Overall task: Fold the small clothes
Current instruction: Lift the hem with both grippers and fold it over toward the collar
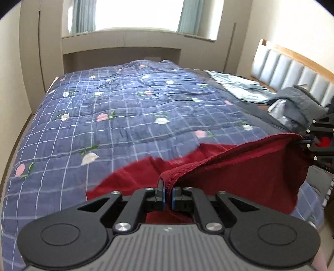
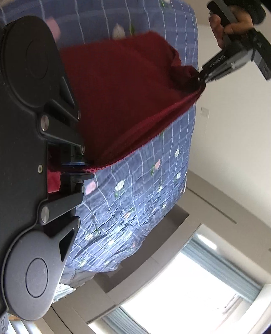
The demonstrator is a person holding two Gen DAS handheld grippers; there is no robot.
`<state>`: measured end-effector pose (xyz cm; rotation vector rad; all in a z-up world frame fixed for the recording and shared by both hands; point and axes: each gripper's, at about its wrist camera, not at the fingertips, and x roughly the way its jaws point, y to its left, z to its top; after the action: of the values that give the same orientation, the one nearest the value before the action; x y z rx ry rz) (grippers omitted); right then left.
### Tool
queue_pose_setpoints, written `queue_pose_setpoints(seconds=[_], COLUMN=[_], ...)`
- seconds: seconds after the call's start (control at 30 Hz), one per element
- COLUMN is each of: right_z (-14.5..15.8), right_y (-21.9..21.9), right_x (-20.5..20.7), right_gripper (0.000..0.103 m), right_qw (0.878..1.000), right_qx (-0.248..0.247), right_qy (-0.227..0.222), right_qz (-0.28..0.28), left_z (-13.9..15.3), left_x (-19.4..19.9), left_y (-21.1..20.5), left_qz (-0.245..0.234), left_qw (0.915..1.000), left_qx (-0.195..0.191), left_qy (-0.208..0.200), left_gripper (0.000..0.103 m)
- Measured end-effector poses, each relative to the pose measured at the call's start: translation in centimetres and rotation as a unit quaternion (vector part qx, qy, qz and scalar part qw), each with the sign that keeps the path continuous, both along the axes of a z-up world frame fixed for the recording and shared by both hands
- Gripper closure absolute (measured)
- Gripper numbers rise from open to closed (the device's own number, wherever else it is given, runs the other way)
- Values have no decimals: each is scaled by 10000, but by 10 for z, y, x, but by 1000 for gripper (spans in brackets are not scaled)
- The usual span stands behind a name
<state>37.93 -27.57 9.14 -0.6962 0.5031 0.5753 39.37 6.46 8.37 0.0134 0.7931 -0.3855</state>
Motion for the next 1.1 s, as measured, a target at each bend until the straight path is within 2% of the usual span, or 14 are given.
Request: queue_pose_setpoints(seconds=[0.17, 0.33, 0.47, 0.5, 0.53, 0.57, 0.6, 0.63, 0.67, 0.77, 0.83, 0.9, 1.03, 1.1], right_z=[-35, -78, -102, -106, -110, -113, -115, -116, -117, -115, -112, -110, -112, -121], right_y=[9, 10, 6, 5, 3, 1, -1, -6, -11, -28, -33, -37, -38, -35], right_x=[71, 128, 153, 157, 161, 164, 168, 169, 172, 177, 172, 161, 144, 141], right_gripper=[97, 97, 80, 76, 65, 49, 42, 31, 24, 17, 9, 5, 1, 1], right_qw=[9995, 9955, 9903, 9892, 9881, 9867, 9854, 9838, 9817, 9742, 9723, 9724, 9728, 9733], right_qx=[-111, -73, 173, 224, 266, 305, 348, 428, 532, 810, 907, 1048, 1171, 1091], right_qy=[289, 878, 1212, 1249, 1261, 1274, 1277, 1283, 1306, 1240, 1102, 1002, 1011, 991], right_qz=[-91, -346, -662, -736, -837, -966, -1073, -1178, -1282, -1703, -1848, -1830, -1722, -1761], left_z=[-29, -69, -98, -104, -107, -109, -109, -109, -107, -99, -93, -86, -88, -102], left_x=[61, 106, 132, 136, 138, 141, 141, 142, 142, 140, 136, 129, 103, 93], left_y=[2, 3, 12, 16, 20, 25, 30, 37, 44, 67, 78, 82, 67, 50], left_qz=[226, 182, 256, 279, 309, 376, 448, 514, 597, 943, 1240, 1272, 885, 698], left_qw=[9994, 9982, 9962, 9957, 9955, 9951, 9947, 9941, 9937, 9896, 9856, 9852, 9924, 9963], left_qx=[15, 152, 23, -59, -127, -225, -318, -469, -610, -974, -1099, -1141, -799, -387], left_qy=[273, 555, 834, 876, 891, 889, 872, 837, 728, 484, 329, 101, -299, -307], left_gripper=[98, 97, 88, 80, 65, 53, 25, 5, 3, 2, 2, 1, 0, 0])
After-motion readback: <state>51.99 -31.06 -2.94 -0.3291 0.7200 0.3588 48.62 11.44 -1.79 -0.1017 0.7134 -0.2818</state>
